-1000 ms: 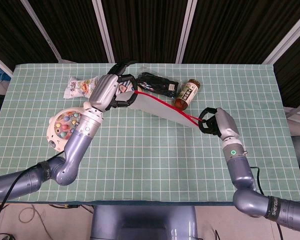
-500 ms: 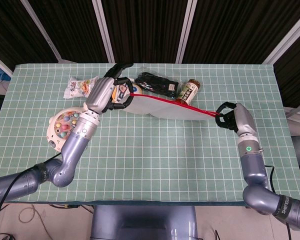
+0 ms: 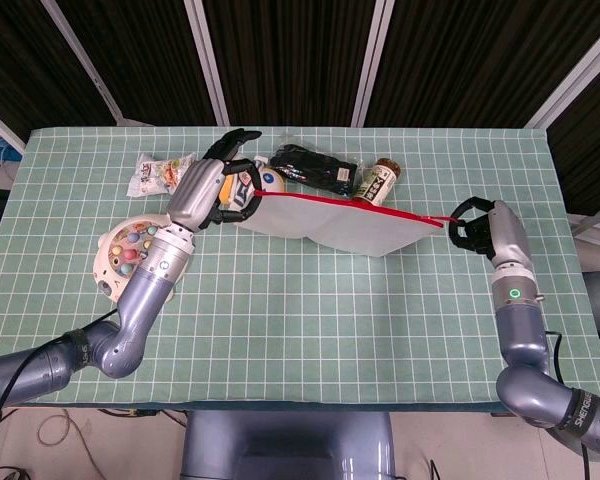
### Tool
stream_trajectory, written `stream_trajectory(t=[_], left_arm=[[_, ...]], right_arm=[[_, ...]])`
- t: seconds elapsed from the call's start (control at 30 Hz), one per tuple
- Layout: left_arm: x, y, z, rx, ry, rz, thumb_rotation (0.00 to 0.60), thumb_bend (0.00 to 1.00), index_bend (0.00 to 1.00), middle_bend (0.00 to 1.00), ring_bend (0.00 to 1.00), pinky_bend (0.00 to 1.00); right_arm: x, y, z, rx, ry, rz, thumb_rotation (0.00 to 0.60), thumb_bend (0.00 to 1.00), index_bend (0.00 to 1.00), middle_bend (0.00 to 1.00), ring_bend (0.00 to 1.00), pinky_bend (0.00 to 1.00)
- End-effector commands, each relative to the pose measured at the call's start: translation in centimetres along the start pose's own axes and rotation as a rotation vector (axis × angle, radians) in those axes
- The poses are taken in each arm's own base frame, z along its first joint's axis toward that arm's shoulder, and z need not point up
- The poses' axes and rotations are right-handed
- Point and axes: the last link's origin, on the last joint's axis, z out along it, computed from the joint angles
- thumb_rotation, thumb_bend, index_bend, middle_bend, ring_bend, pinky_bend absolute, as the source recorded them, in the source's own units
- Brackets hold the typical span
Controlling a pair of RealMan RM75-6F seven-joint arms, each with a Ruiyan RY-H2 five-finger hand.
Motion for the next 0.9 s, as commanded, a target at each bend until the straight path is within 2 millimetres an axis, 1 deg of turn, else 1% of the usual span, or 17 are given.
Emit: stream_trajectory(t=[0.03, 0.37, 0.9], left_arm=[[0.0, -0.1, -0.1, 0.002, 0.001, 0.001, 0.600, 0.40, 0.61, 0.11, 0.00, 0.10], [0.1, -0.7, -0.7, 0.019, -0.005, 0.004, 0.600, 0.40, 0.61, 0.11, 0.00, 0.10], [0.1, -1.2, -1.3, 0.040, -0.007, -0.006, 0.600, 0.40, 0.61, 0.11, 0.00, 0.10]], right_arm=[[0.2, 0.0, 0.0, -0.003, 0.005, 0.004, 0.600, 0.69, 0.74, 1.00, 1.00, 0.99], [0.7, 0.2, 0.0, -0.016, 0.026, 0.009, 0.600, 0.69, 0.74, 1.00, 1.00, 0.99], [1.3, 1.2, 0.0, -0.042, 0.048, 0.019, 0.600, 0.69, 0.74, 1.00, 1.00, 0.99]])
